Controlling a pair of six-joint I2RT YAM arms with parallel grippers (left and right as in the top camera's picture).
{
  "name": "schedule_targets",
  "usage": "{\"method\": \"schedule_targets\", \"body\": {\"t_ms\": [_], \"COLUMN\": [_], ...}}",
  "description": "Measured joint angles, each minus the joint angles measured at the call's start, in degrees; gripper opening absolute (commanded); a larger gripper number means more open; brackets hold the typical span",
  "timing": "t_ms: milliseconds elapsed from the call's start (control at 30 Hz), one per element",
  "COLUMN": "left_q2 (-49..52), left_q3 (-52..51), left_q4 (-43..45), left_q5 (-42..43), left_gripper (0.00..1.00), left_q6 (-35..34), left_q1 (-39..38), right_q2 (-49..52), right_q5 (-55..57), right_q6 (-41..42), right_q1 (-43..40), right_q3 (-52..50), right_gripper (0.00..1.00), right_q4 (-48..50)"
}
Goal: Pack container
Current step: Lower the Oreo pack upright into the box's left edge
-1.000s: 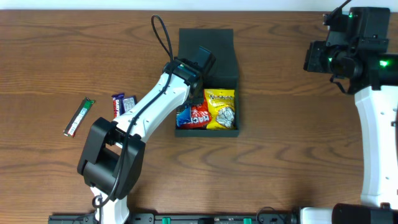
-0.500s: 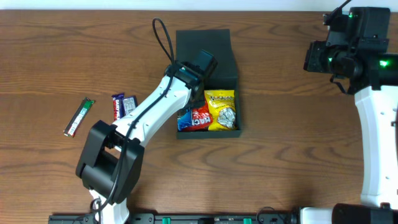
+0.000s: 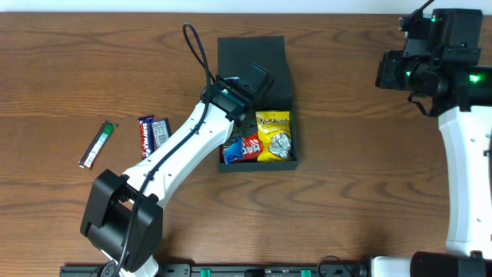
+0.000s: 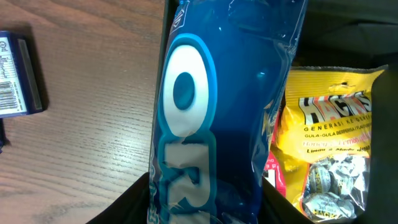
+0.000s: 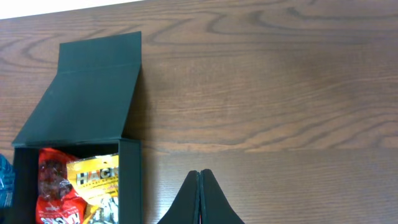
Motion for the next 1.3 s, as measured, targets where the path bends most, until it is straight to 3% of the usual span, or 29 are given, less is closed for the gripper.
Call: {"method": "schedule_targets", "body": {"t_ms": [533,1167,1200,1233,1267,1300], "left_q2": [1.2,1.2,1.2,1.2,1.2,1.2], "left_q3": [-7.4,-8.0,-8.0,-8.0,-8.0,-8.0], "left_q4": [7.6,10.9,10.7,10.5,10.4,10.4], "left_q5": [-3.5,-3.9,-3.9,-3.9,-3.9,-3.8], "left_gripper": [0.06,0.06,0.18,0.39,0.52,0.52], "left_q6": [-1.0,2.3,2.3,2.4,2.5,2.8], "left_q1": [0.0,0.0,0.0,0.0,0.0,0.0], "right_q2": [0.0,0.0,0.0,0.0,0.0,0.0], "right_q5": [0.0,0.0,0.0,0.0,0.0,0.0], "right_q6": [0.0,0.0,0.0,0.0,0.0,0.0], "right_q1": [0.0,0.0,0.0,0.0,0.0,0.0], "right_q3": [0.0,0.0,0.0,0.0,0.0,0.0], "right_gripper": [0.02,0.01,0.02,0.01,0.02,0.02], "right_q4": [0.0,0.0,0.0,0.0,0.0,0.0]}}
